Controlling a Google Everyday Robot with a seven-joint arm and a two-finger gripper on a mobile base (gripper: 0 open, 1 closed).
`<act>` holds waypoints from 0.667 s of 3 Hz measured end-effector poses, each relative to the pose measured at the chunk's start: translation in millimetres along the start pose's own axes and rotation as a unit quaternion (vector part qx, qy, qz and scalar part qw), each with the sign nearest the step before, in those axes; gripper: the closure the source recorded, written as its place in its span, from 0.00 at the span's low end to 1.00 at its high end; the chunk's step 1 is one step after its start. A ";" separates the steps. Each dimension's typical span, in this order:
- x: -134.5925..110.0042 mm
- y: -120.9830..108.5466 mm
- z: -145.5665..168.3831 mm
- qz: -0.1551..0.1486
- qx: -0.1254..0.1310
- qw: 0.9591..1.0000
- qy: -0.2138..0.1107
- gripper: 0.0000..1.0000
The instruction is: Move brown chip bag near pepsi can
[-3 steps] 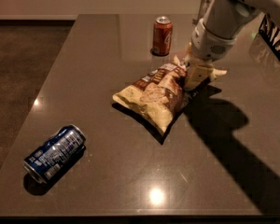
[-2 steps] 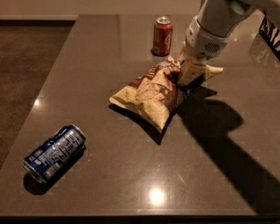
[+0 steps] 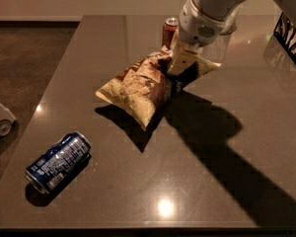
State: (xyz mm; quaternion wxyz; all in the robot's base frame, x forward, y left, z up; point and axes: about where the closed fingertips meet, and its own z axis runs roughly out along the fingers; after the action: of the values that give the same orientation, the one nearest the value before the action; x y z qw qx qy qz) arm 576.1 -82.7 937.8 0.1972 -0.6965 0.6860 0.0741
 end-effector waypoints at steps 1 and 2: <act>-25.5 0.5 2.5 0.003 -0.008 1.000 -0.022 1.00; -39.6 7.8 11.4 0.001 -0.020 0.999 -0.033 1.00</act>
Offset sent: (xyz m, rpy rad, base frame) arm -0.0196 0.0569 -0.0030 0.0757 0.0712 0.0469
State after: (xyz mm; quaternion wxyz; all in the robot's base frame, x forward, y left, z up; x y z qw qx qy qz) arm 568.4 -41.6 940.9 0.2057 -0.6971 0.6779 0.1103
